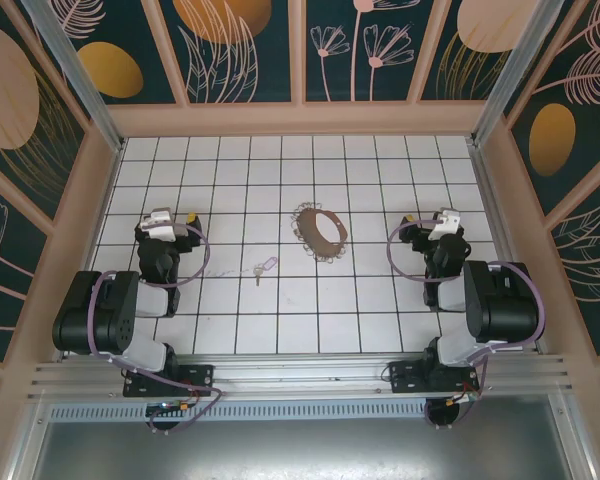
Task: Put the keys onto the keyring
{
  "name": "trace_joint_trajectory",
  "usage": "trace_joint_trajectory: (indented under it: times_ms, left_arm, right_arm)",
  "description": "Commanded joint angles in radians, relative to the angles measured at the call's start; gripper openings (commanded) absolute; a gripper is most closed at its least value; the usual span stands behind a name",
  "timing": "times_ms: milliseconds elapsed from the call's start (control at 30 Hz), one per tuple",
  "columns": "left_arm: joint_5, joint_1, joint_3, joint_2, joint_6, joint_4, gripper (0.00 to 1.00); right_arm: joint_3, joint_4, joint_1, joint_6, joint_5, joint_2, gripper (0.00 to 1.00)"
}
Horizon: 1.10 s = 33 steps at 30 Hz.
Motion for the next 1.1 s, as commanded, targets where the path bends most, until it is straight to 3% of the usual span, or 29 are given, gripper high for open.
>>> trace_joint_trajectory:
  times_ms: [0,867,1067]
  left_arm:
    - [0.003,0.004,0.001,-0.005,-0.006,0.031,0.99]
    - [-0.024,0.004,0.011,-0.008,-0.015,0.015,0.98]
    - [-0.035,0.004,0.130,-0.126,-0.023,-0.290,0.99]
  right_arm:
    - [0.008,0.046,0.006,-0.010,0.008,-0.001,0.99]
    - [0.012,0.038,-0.002,-0.001,0.002,-0.006,0.99]
    - [0.215,-0.450,-0.002,0.070,0.045,-0.164,0.99]
